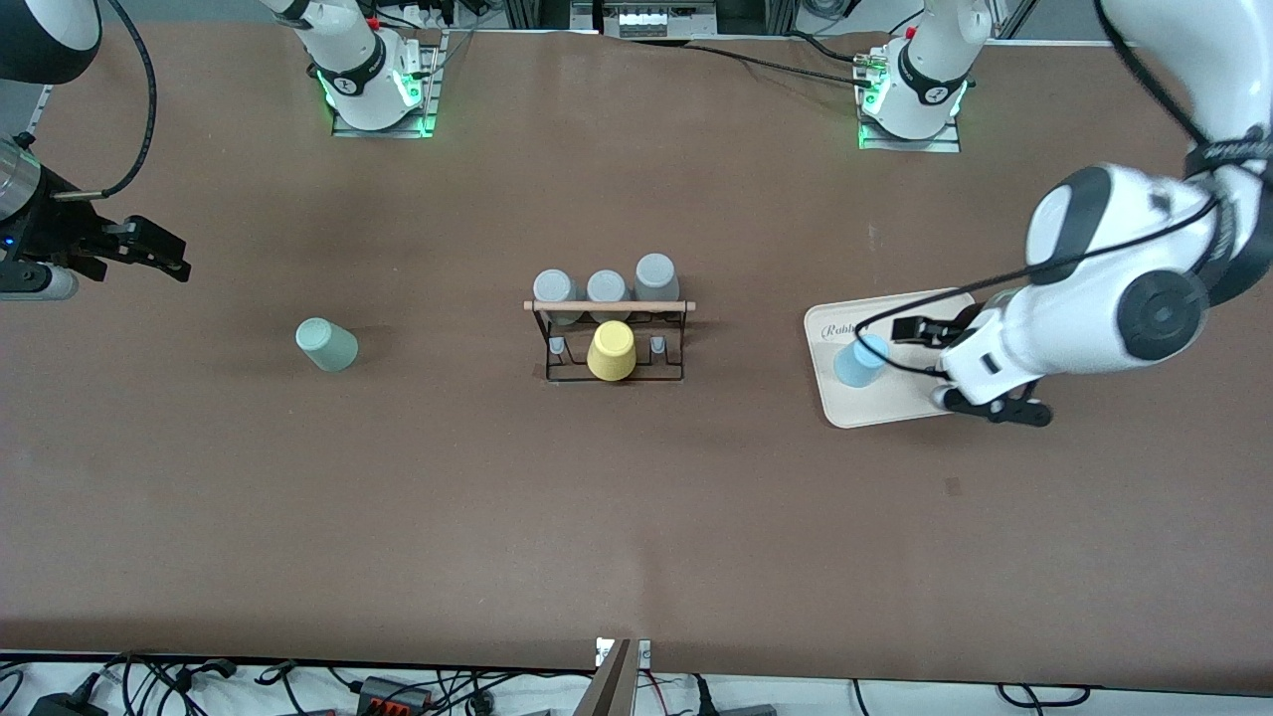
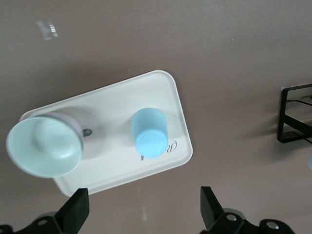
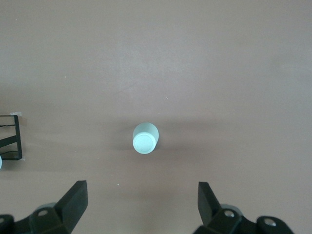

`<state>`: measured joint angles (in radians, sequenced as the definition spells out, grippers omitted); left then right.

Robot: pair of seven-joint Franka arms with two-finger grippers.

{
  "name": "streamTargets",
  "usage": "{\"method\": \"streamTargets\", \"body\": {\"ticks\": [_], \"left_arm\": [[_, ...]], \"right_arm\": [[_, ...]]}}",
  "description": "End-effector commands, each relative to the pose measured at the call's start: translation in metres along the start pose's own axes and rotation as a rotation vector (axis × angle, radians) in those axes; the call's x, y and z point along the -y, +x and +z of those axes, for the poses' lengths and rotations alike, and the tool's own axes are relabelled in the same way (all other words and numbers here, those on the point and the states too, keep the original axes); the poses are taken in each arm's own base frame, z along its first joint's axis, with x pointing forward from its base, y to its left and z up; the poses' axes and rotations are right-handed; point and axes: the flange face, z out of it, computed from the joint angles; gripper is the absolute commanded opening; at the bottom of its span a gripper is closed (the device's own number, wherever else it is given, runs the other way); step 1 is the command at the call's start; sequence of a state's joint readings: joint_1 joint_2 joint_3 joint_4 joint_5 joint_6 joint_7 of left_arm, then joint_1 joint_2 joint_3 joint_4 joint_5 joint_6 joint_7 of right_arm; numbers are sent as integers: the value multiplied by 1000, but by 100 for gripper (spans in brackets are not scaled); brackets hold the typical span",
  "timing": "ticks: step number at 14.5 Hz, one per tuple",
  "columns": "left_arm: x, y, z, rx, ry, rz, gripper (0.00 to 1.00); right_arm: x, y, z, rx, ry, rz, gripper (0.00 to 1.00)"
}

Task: Hang scattered cups on rack with three cups
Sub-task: 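Lower the left gripper onto the light blue cup on the tray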

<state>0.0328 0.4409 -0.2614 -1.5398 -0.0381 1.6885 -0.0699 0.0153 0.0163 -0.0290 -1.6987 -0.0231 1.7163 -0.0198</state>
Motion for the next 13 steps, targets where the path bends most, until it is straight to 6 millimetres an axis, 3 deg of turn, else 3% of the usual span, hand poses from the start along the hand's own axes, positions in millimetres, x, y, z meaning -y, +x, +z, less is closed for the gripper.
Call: {"method": "streamTargets", "body": {"ticks": [1,3,9,13], "left_arm": [[10,26,49,40,-15,-3,100],[14,41,88,69,-28,-7,100],[23,43,113,116,20,13,100],[13,41,141,191,27,18,100]], "right_arm": [[-1,0,-3,3,3,-15,100],[-2,0,-3,3,3,-13,100],[-5,0,1,9,3,-7,100],[-6,-1,1,11,3,-6,100]]}}
